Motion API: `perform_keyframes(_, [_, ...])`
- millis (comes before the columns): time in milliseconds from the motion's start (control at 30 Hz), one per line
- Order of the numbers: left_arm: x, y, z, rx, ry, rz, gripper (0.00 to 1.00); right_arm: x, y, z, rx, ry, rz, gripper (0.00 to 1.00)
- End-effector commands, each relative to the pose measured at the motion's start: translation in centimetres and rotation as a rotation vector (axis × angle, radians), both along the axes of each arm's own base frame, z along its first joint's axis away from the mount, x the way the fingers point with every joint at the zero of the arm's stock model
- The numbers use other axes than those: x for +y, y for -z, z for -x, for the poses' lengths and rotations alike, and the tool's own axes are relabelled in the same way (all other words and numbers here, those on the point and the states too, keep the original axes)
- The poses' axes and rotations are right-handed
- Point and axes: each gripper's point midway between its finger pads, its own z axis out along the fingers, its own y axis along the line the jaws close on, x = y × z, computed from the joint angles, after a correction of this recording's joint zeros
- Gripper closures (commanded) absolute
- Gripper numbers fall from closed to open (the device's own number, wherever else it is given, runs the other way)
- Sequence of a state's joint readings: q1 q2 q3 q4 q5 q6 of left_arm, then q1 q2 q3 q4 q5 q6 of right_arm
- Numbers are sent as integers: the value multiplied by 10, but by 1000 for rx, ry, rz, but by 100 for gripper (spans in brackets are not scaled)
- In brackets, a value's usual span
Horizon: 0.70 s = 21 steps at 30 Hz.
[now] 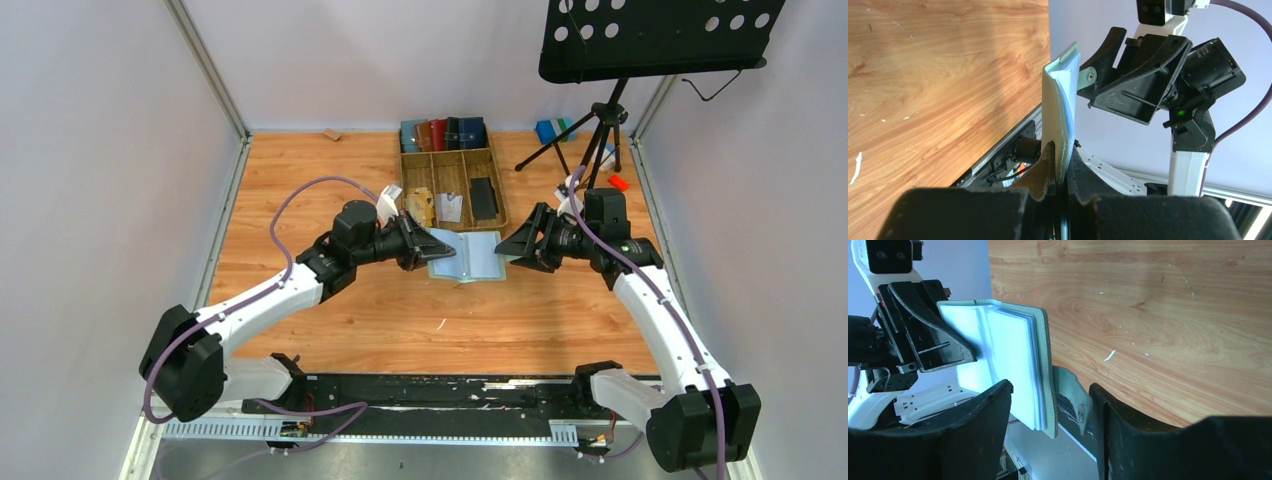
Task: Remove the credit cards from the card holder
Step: Remove the credit card from the card holder.
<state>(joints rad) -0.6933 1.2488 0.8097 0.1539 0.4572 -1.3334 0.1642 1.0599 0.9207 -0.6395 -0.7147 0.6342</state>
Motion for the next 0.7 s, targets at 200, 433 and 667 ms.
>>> perform_keyframes(200, [9,-33,-1,-64,-46,121,100,-2,-3,2,-15,14,-10,41])
perform_keyframes(433, [10,-38,0,-63,-51,185,100,13,-15,5,-31,-57,-135,52])
perform_keyframes(667, [7,-43,0,-70,-38,194,100,29,-23,11,-45,-131,-219,62])
